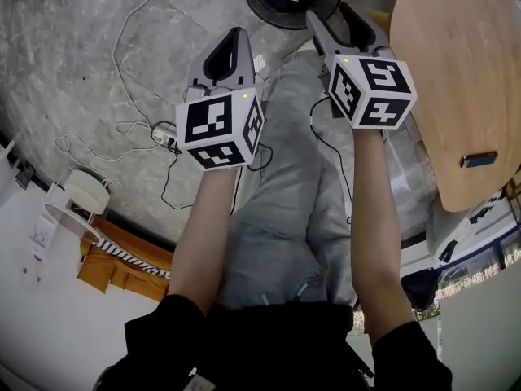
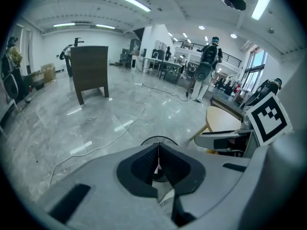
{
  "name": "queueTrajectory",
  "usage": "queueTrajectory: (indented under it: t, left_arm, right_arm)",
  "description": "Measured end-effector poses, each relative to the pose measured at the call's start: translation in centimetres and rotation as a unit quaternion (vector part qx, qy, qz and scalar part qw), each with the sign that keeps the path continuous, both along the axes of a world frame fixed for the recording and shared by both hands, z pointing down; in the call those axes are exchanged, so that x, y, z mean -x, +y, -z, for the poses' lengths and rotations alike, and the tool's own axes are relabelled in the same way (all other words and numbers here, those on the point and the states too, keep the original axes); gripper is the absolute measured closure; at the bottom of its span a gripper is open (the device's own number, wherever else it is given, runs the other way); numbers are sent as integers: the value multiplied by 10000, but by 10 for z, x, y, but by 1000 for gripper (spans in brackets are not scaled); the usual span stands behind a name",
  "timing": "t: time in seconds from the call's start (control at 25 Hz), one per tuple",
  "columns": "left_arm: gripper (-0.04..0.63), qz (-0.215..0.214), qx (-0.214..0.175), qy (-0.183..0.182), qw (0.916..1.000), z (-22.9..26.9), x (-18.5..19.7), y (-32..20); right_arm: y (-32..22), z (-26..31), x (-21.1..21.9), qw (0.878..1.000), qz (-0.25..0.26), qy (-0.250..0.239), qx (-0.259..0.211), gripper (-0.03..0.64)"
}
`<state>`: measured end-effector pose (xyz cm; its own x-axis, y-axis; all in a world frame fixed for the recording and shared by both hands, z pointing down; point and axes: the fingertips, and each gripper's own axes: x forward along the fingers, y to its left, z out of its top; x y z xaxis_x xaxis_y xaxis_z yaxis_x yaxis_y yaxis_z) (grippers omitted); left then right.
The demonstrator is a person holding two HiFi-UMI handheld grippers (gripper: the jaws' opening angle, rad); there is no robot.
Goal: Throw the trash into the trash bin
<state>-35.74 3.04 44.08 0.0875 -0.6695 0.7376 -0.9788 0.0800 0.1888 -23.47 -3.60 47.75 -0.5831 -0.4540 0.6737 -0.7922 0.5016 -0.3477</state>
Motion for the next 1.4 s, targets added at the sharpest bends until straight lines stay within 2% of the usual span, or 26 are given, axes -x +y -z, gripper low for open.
queueTrajectory:
  t: [0.08,0.16,0.4,0.56,0.84,0.96,1.28,1.4]
  left_arm:
    - [583,-125,7,16,9999,-1,-10,-4]
    - [583,-327,-3,50,9995,-1,-28,-11]
    - [583,-1110,-54,136,9937,1,-92,-38]
    - [583,-1793,-75,156,9836,4,-145,-52]
    - [583,-2954,-105,210,9551,17,-243,-58]
    - [583,-3400,-105,245,9400,19,-288,-52]
    - [583,-4565,47,283,8893,18,-388,-25]
    - [583,-4888,79,293,8718,17,-423,-14]
  right_arm:
    - [6,-1,-14,9999,-106,89,24,450]
    - [10,-2,-36,9995,-302,112,64,582]
    - [16,11,-92,9969,-749,-252,27,601]
    - [21,20,-146,9894,-1421,-281,-50,603]
    - [49,33,-247,9621,-2720,-155,-120,603]
    - [66,34,-291,9469,-3210,-87,-128,603]
    - [123,36,-386,8895,-4568,89,-84,601]
    - [144,37,-423,8635,-5039,184,-109,601]
